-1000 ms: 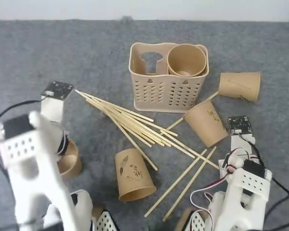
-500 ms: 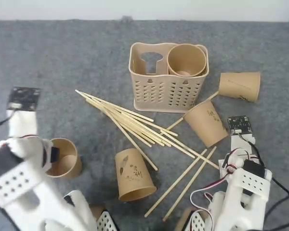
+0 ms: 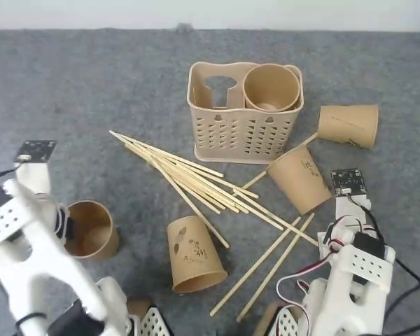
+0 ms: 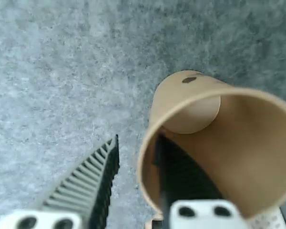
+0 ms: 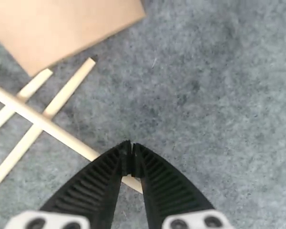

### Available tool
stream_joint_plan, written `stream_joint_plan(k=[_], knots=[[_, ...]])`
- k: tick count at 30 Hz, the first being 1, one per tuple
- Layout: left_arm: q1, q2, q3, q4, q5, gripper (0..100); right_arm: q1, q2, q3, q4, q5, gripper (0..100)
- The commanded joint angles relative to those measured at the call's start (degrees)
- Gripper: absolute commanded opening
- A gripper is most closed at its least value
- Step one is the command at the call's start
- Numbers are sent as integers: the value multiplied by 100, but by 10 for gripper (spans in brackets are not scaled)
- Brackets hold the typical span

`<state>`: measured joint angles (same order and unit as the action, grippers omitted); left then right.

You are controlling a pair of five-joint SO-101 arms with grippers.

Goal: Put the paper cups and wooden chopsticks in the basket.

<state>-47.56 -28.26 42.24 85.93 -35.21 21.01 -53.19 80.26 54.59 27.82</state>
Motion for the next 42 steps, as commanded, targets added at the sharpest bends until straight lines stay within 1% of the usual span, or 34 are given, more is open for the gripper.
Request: stream_joint_plan(k=[1,4,9,13,16,19,25,32,34,37,40,42], knots=[[0,-448,-347,510,202,9,-48,-110,-26,-40,-44,8],[9,-1011,-637,615,281,12,-48,-110,-26,-40,-44,8],[202,-1565,-585,730,352,12,-48,-110,-26,-40,-35,8],[404,-1697,-690,879,1002,12,-48,-110,-26,-40,-26,8],[598,-1670,-1024,844,1697,12,-48,-110,-26,-40,-26,8],[976,-1679,-1437,844,2418,12,-48,-110,-26,-40,-26,8],[1776,-1670,-2484,844,3596,12,-48,-110,-26,-40,-26,8],[2646,-1644,-3943,835,4695,12,-48,-110,-26,-48,-26,8],[2989,-1635,-4268,826,5081,12,-57,-110,-26,-57,-26,8],[3578,-1248,-4778,756,5565,12,-66,-110,-26,-66,-26,8],[4079,-413,-5446,712,6136,12,-75,-101,-26,-75,-26,8],[4475,237,-6079,756,6312,12,-75,-101,-26,-75,-26,8]])
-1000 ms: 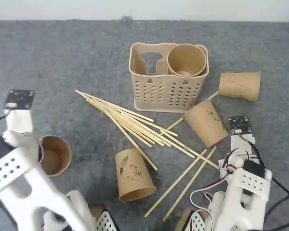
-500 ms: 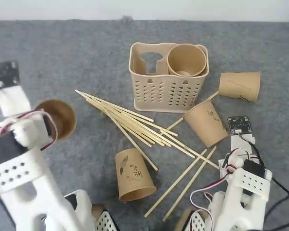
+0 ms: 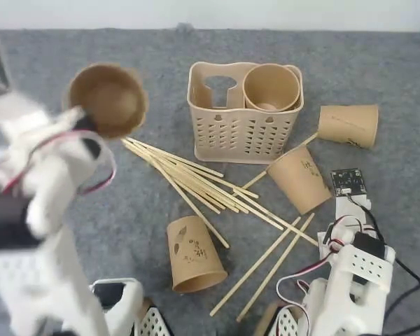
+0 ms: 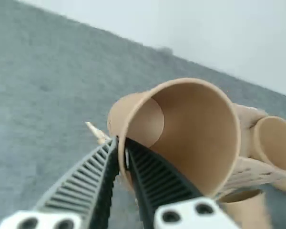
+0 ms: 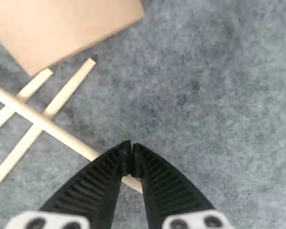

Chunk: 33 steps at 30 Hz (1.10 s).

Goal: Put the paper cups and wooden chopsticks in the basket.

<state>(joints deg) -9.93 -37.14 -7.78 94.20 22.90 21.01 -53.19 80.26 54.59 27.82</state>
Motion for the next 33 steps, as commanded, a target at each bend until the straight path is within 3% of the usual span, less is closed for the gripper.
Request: stream_joint_plan(k=[1,9,15,21,33], knots=[[941,1424,-1420,-53,510,12,-75,-101,-26,-84,-26,8],[2382,3288,-4505,158,545,12,-92,-101,-26,-92,-26,8],[3332,4580,-5930,360,554,12,-92,-110,-26,-101,-18,8],[3543,5495,-6686,589,554,12,-92,-119,-26,-101,-18,8],[3402,6646,-6686,642,554,12,-268,-136,35,-171,-44,8]])
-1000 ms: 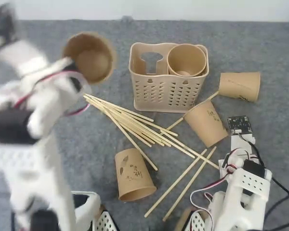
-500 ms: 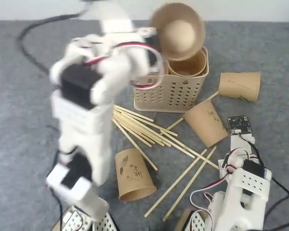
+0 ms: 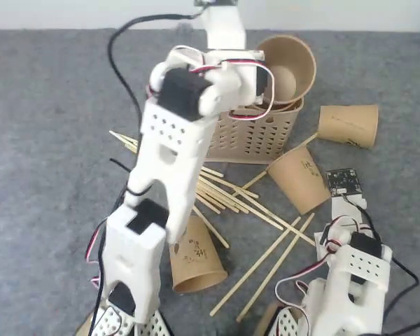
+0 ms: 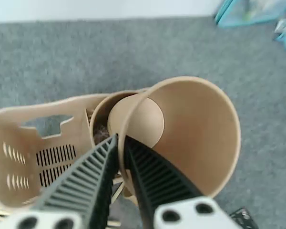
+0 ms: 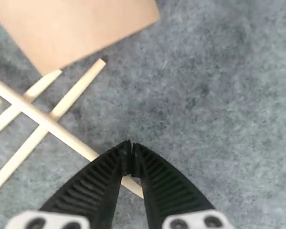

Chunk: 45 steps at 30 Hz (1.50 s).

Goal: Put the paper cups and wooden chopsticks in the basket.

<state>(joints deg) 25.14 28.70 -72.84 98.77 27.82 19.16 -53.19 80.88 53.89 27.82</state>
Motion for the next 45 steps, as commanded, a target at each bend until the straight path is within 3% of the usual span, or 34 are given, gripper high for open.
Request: stream_joint_plan(k=[1,5,9,18,26,32,39,42,45], knots=[[-176,79,-180,185,62,13,-75,-136,-26,-101,-44,8],[-440,70,-180,202,26,47,-75,-136,-26,-101,-35,8],[-571,-211,92,211,-9,193,-84,-136,-26,-101,-35,8],[-501,-3112,2422,193,-835,231,-84,-136,-26,-101,-26,8],[-2215,-5732,5789,105,-1644,231,-84,-136,-18,-101,-35,8],[-3305,-7666,9033,-1222,-1741,231,-66,-136,-9,-101,-53,8],[-3974,-9178,12848,-3191,-1987,232,-48,-136,-9,-92,-70,8],[-4185,-9204,14009,-4281,-2040,232,-48,-136,-26,-101,-176,9],[-4352,-9204,14378,-4677,-2031,232,-92,-136,-62,-101,-343,9]])
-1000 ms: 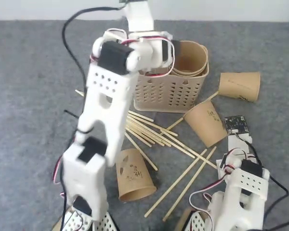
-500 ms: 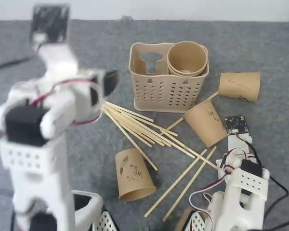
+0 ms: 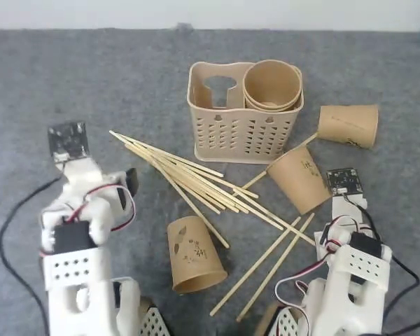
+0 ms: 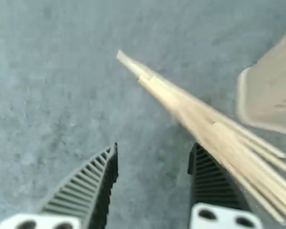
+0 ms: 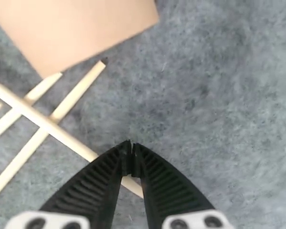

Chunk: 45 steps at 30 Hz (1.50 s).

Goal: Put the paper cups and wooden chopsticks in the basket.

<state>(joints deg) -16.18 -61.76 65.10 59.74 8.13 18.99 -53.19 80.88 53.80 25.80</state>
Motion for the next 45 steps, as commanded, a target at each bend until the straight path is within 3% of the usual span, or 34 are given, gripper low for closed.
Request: stream_joint_plan(k=[1,6,11,16,21,25,29,37,45], knots=[[-281,-158,611,-800,-53,232,-75,-136,-114,-66,-132,9],[-299,-158,796,-923,-53,232,-75,-110,-730,400,-123,8],[-229,-149,927,-1196,-53,232,-119,-66,-2233,1393,79,8],[-229,-141,927,-1213,-53,232,-646,31,-3270,1833,-457,9],[-264,668,664,-1442,-53,231,-1288,884,-3727,1569,-1143,9],[-413,1829,171,-1609,-88,231,-1349,1903,-3771,778,-1881,8],[-642,2716,-233,-1978,-97,231,-1341,2712,-3771,233,-2163,8],[-633,2989,-391,-2013,-97,231,-954,3389,-3499,163,-2119,8],[-633,3007,-409,-2031,-105,231,-127,3371,-2470,-22,-1187,8]])
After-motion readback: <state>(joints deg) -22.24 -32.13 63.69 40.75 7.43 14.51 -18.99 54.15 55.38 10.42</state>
